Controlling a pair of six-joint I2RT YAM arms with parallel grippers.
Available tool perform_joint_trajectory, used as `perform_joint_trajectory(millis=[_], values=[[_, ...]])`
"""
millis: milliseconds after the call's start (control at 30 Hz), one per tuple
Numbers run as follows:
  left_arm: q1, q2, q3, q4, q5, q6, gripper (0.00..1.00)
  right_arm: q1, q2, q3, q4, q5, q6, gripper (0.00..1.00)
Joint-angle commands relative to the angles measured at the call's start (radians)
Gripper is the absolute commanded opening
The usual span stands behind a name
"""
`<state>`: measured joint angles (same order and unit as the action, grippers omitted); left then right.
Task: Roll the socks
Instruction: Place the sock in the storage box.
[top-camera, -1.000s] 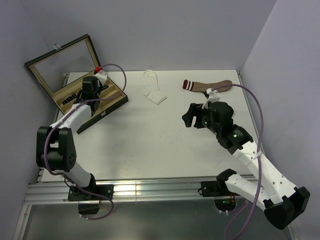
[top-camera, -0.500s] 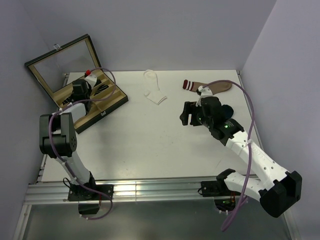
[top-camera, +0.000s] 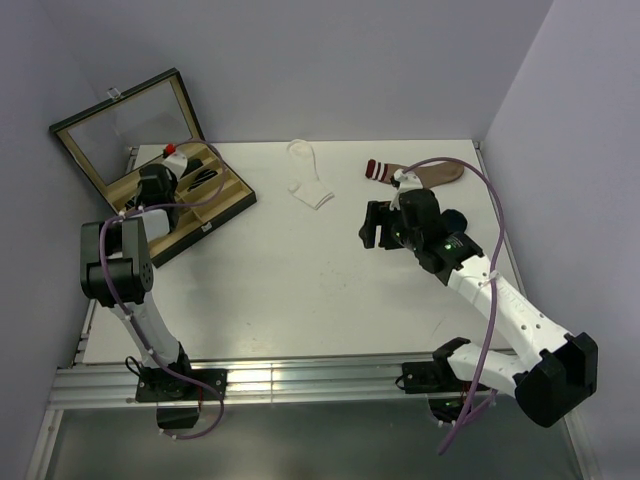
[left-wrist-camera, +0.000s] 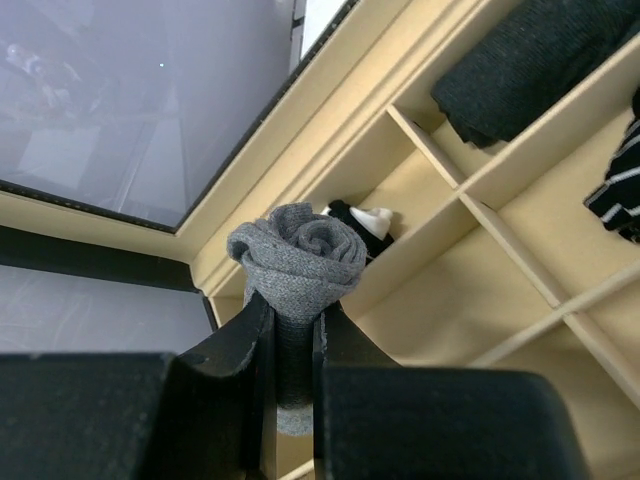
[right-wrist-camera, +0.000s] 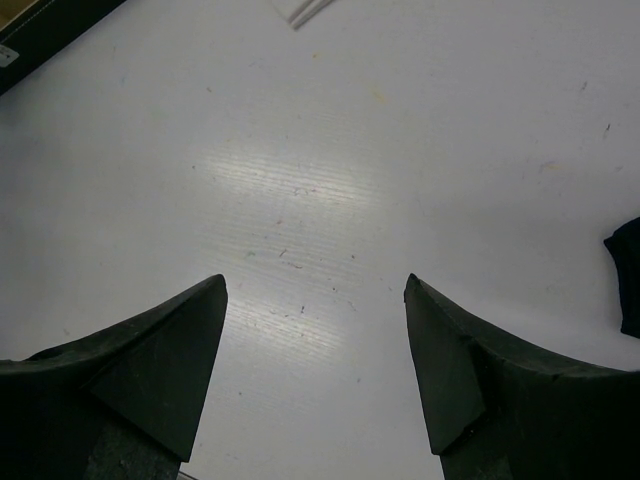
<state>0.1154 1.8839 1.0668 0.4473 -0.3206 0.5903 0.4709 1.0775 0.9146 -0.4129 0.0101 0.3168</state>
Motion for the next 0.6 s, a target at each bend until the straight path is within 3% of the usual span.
perform_joint_trajectory(millis=[0,567], values=[[-0.003,-0.011,-0.019,0.062,0.023,-0.023,0.0,-0.011,0.001,0.047,0.022,-0.001,-0.016,0.79],[-0.002,-0.109,-0.056,-0.079,0.184,-0.124,0.0,-0.017,0.007,0.047,0.026,-0.004,-0.031,0.78]])
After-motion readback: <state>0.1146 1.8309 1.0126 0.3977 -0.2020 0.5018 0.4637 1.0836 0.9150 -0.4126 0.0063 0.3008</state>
